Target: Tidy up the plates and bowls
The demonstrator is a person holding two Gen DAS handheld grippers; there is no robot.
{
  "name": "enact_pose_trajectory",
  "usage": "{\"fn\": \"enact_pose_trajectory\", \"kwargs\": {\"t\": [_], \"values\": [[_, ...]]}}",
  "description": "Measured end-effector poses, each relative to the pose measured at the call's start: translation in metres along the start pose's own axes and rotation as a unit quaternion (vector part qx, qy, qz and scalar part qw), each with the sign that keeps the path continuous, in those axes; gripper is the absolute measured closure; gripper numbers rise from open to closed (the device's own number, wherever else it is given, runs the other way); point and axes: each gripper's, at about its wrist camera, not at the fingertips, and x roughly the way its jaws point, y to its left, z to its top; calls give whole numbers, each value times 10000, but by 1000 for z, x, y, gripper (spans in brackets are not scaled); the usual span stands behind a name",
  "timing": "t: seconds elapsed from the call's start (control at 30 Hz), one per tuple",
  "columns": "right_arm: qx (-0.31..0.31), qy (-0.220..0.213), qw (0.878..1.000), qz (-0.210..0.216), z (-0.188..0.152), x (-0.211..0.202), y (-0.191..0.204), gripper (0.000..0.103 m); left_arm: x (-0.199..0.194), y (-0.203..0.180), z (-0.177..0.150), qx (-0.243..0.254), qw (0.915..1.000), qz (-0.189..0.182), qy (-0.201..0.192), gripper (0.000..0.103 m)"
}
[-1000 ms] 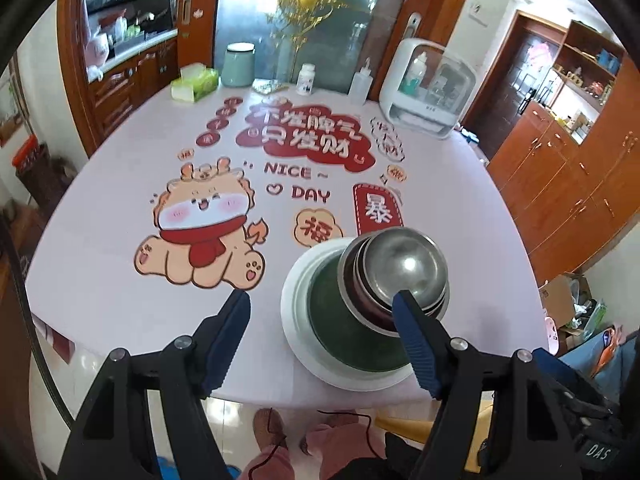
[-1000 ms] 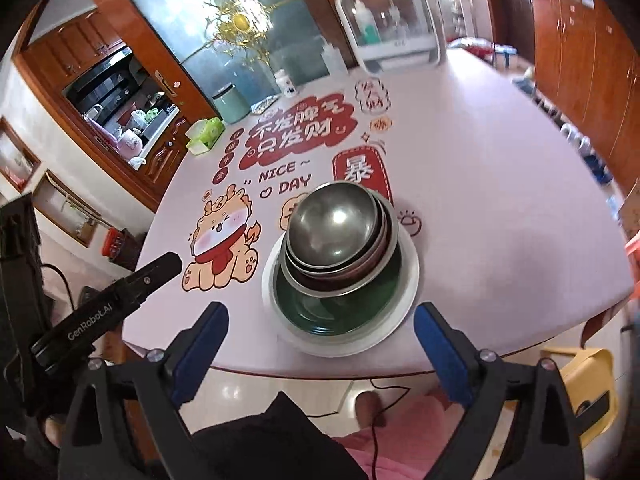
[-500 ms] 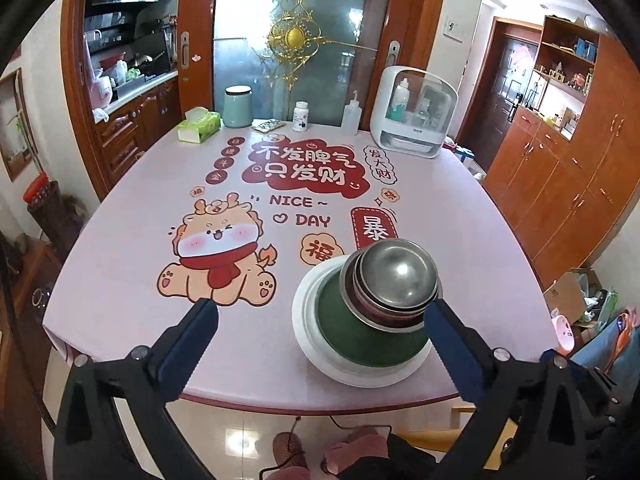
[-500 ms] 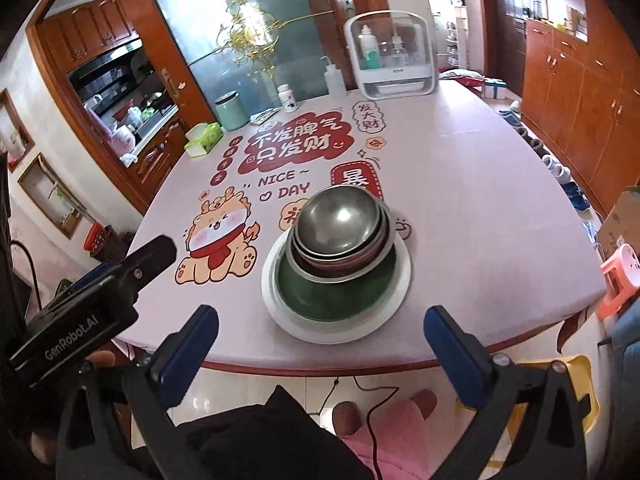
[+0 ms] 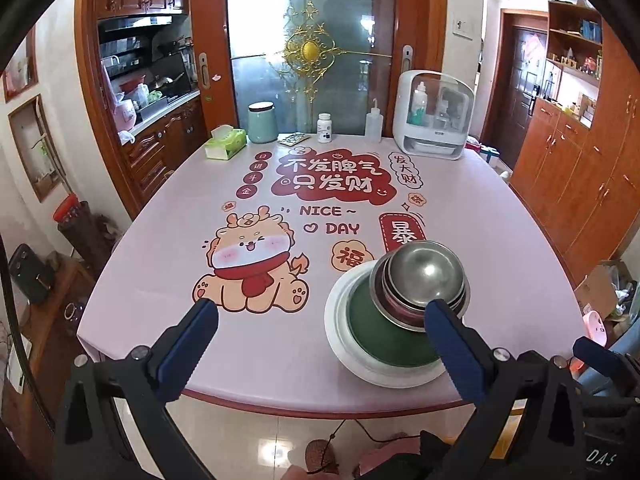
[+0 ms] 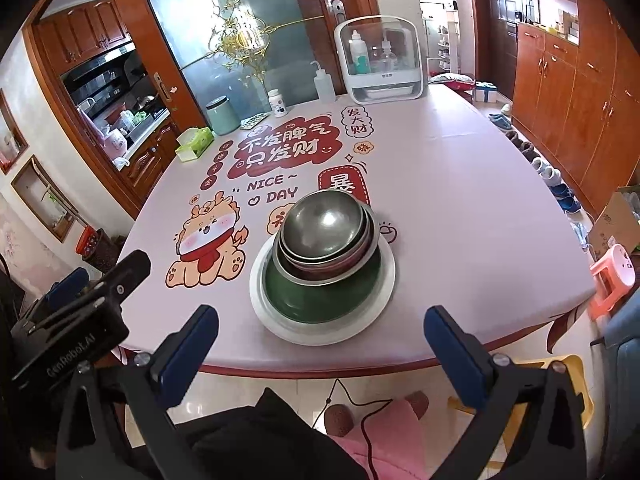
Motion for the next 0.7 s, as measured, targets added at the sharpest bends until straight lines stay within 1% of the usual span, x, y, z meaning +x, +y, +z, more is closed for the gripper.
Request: {"fn": "enact_pose_trajectory", "kwargs": {"t": [0.27,0.7], "values": [[-50,32,10000,-8,4,4,0,0,8,-5,2,34,9999,-7,133,1],[2,109,9999,82,6,10,-2,0,10,-4,6,53,10000,-7,72,1]]}}
